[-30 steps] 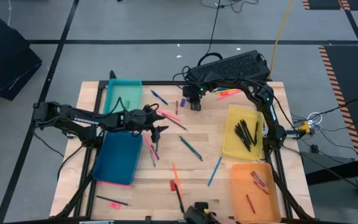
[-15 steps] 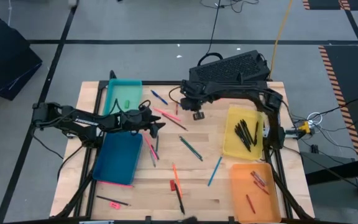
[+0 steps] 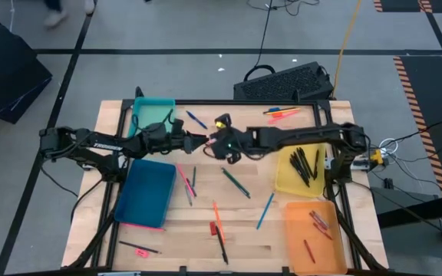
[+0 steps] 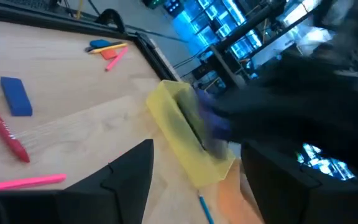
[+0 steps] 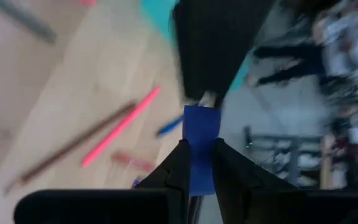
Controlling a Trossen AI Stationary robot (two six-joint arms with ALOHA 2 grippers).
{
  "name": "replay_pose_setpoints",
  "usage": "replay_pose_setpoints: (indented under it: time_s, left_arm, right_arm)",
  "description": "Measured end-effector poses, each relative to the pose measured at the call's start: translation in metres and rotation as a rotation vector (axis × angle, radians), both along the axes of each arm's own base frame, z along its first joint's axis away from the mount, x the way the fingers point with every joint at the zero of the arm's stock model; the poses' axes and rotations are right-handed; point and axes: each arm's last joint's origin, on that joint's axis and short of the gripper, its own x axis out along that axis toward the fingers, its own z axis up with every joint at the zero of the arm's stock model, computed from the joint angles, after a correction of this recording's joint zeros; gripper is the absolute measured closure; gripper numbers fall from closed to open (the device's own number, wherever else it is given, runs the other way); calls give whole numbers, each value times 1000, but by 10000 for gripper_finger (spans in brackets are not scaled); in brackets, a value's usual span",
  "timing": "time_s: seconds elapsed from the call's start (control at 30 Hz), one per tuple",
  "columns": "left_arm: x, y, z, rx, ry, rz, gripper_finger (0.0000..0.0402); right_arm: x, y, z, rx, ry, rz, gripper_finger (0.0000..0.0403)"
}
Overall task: Sort crayons/erasers/pens/pencils in bins
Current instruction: Put the blue eraser into the light blue bin
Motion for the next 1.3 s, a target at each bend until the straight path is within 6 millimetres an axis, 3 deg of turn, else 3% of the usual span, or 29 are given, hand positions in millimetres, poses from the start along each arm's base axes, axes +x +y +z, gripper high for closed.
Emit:
replay_pose_setpoints:
  time_s: [0.33,0.47,0.67,0.8,0.9,1.1,1.2,1.3]
  left_arm:
    - [0,1,5,49,-42,15,169]
    - [1,0,7,83,-54,16,231]
    - [1,0,11,185,-74,6,376]
    - [2,-1,12,243,-57,19,383]
    - [5,1,17,293,-24,20,385]
    - [-4,22,43,412,210,134,385]
    - [-22,33,55,475,472,278,386]
    - [-49,39,54,501,765,486,386]
  right_arm:
    - [7,10,9,-10,-106,25,360]
    - [7,10,9,-9,-110,29,360]
    - [7,9,9,15,-132,6,360]
    - [7,9,9,29,-142,-6,345]
    - [7,10,9,43,-150,-18,309]
    - [2,20,17,115,-188,-28,213]
    - [-4,21,16,149,-158,-60,172]
    - [-8,21,11,183,-116,-101,147]
